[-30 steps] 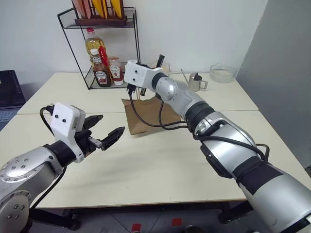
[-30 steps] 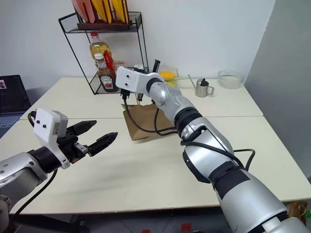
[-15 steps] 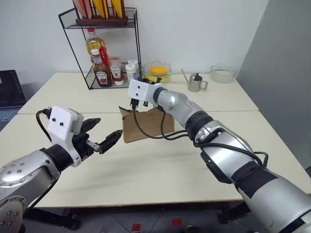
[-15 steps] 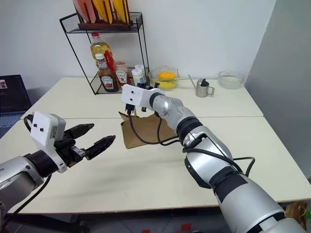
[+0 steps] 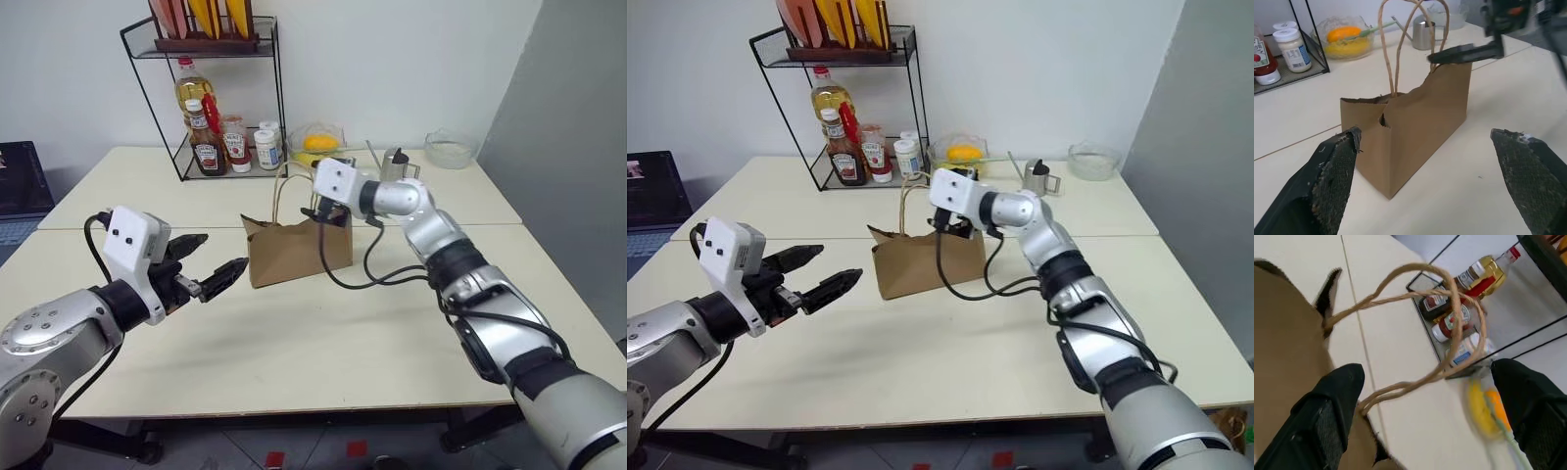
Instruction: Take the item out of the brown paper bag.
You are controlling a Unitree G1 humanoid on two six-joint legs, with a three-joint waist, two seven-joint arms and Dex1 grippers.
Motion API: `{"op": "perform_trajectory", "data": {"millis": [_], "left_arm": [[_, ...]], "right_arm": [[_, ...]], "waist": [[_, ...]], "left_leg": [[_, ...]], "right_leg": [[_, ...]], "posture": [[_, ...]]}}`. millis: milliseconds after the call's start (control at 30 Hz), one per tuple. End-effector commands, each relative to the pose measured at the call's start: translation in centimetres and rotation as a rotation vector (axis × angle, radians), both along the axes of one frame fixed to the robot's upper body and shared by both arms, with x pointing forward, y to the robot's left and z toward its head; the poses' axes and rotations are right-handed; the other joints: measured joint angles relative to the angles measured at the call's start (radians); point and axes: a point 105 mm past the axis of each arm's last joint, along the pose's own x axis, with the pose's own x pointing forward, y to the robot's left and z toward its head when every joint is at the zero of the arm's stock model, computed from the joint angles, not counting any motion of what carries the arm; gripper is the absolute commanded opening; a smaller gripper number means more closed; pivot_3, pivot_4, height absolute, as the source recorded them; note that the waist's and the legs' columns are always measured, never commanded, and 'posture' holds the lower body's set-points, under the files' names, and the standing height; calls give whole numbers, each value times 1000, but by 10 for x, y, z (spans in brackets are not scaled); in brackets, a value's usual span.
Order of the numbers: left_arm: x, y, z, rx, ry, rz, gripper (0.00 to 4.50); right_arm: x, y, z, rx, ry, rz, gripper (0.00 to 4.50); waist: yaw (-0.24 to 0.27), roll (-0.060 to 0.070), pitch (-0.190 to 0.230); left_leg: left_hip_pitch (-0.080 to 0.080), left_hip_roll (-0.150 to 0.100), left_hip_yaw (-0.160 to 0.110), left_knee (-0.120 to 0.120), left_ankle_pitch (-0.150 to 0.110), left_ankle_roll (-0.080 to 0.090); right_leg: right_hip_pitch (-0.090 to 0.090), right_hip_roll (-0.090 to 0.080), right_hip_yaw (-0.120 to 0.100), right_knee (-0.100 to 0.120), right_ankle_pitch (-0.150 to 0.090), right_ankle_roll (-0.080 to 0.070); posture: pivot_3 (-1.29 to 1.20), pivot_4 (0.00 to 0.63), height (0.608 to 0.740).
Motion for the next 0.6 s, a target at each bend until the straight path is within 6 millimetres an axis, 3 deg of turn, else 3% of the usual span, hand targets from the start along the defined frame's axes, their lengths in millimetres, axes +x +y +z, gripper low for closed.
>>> {"op": "perform_trajectory", "data": {"millis": [33,133,267,367,467,600], "left_arm": [[7,12,9,10,-38,3,4500],[24,33,12,8,-37,17,4500],[59,50,24,56,-64,0,4500],[103,51,37,115,-111,-16,4500],[145,44,43,211,-131,-2,4500],[178,25,49,304,-152,52,3612]], "right_arm": [[-27,-18,30,111,71,68,4472],[-40,-46,36,191,178,52,4472],[-58,-65,37,368,402,91,4472],[-81,-70,28,418,561,161,4472],[-98,-72,14,394,595,167,3851],[-119,-70,7,384,609,168,2437]], "waist": [[1,0,0],[7,1,0],[16,1,0],[27,1,0],[32,0,0],[26,0,0]], "left_leg": [[0,0,0,0,0,0],[0,0,0,0,0,0],[1,0,0,1,0,0],[3,0,0,1,0,0],[1,-1,-1,2,0,0],[-2,-2,-1,2,0,1]], "right_leg": [[0,0,0,0,0,0],[0,0,0,0,0,0],[1,1,-1,0,0,0],[3,1,-1,-1,0,0],[4,1,-3,-2,0,0],[1,0,-2,-2,0,0]], "posture": [[0,150,740],[0,150,740],[0,150,740],[0,150,740],[0,150,740],[0,150,740]]}}
